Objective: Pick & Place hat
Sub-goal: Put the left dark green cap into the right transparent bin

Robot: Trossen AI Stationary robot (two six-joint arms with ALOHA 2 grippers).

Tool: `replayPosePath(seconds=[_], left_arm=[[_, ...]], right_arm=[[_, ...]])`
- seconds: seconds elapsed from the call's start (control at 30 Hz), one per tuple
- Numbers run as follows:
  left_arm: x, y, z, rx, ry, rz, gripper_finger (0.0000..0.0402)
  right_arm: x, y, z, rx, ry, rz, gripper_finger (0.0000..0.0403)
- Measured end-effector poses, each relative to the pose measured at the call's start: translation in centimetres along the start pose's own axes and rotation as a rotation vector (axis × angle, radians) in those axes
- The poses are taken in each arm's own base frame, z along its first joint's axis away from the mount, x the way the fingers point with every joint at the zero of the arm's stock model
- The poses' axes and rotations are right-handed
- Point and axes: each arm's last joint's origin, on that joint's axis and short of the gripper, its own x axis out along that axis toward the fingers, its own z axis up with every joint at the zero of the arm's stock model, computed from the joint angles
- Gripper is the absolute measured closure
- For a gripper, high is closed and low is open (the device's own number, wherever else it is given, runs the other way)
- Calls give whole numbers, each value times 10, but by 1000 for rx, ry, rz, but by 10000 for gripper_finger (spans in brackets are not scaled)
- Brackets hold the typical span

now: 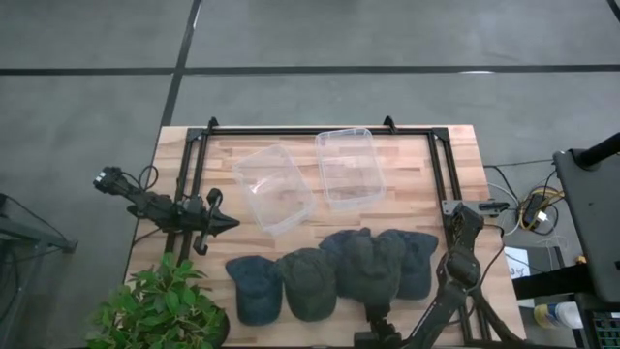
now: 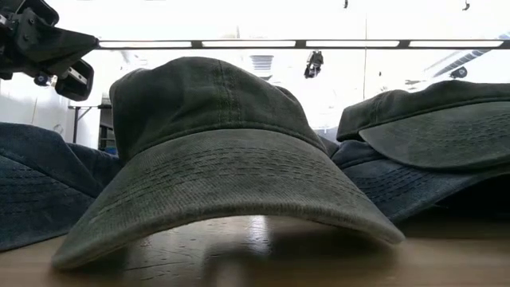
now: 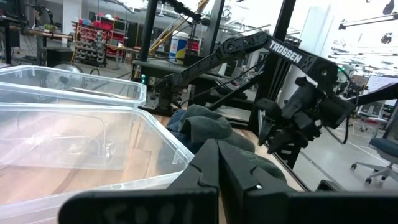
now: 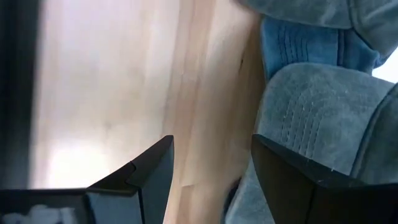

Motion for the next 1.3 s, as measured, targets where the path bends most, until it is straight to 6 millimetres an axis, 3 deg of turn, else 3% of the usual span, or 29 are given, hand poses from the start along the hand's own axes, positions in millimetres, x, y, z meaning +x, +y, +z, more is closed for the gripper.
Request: replayPosePath(seconds=[0.27, 0.4, 0.57, 0.67, 0.8, 0.9, 1.07, 1.3], left_arm=[[0, 0, 0, 0, 0, 0, 401], [0, 0, 0, 0, 0, 0, 401], [0, 0, 0, 0, 0, 0, 401], [0, 0, 0, 0, 0, 0, 401], [0, 0, 0, 0, 0, 0, 401], [0, 0, 0, 0, 0, 0, 401], [0, 0, 0, 0, 0, 0, 401], [0, 0, 0, 1, 1, 0, 401]], right_arm=[[-39, -21, 10, 281, 31, 213, 194], [-53, -27, 7, 532, 52, 252, 194], [-69, -19, -9, 912, 71, 266, 194], [-80, -9, -21, 1172, -5, 256, 194], [-88, 7, -39, 1465, -284, 276, 194], [-86, 16, -40, 1483, -338, 323, 196], [-64, 28, -31, 1502, -508, 352, 207], [-30, 44, -31, 1553, -546, 371, 226]])
